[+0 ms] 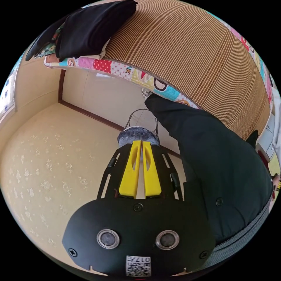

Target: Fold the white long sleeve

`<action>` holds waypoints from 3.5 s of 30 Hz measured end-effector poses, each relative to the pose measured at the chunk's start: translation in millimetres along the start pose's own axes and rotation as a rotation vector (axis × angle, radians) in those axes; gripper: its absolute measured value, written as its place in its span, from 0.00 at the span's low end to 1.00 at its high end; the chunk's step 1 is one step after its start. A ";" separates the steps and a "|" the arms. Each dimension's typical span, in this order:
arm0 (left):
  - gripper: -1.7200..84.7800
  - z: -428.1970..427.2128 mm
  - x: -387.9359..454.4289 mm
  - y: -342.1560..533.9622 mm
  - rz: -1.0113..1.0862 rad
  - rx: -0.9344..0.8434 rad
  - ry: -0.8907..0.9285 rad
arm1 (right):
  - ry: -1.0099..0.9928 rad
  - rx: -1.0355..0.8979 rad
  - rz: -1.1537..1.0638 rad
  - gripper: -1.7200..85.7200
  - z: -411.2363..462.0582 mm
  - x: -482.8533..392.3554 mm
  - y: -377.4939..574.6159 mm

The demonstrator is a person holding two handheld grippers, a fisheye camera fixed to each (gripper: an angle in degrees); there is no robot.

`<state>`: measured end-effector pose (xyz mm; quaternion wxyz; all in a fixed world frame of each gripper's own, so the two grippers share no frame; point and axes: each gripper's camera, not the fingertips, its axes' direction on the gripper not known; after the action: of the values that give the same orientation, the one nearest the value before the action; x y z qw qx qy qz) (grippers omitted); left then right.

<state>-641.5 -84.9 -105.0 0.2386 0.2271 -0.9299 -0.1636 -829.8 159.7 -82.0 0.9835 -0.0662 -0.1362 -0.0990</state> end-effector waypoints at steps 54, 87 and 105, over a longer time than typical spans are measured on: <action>0.01 -35.6 -210.8 111.0 -0.511 -0.209 0.275 | 1.667 -1.144 0.907 0.17 160.9 529.0 20.0; 0.01 -178.0 4.6 -165.0 0.278 0.180 0.421 | 0.399 -0.208 -0.237 0.04 58.1 215.7 22.2; 0.02 -299.9 161.8 -65.4 1.126 0.324 0.612 | -0.657 -0.002 -1.088 0.06 -80.3 9.0 203.8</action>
<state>-590.3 -279.8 177.6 0.5041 -0.2246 -0.8095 0.2002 -757.5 343.5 -177.2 0.6992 -0.0155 -0.4449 -0.5594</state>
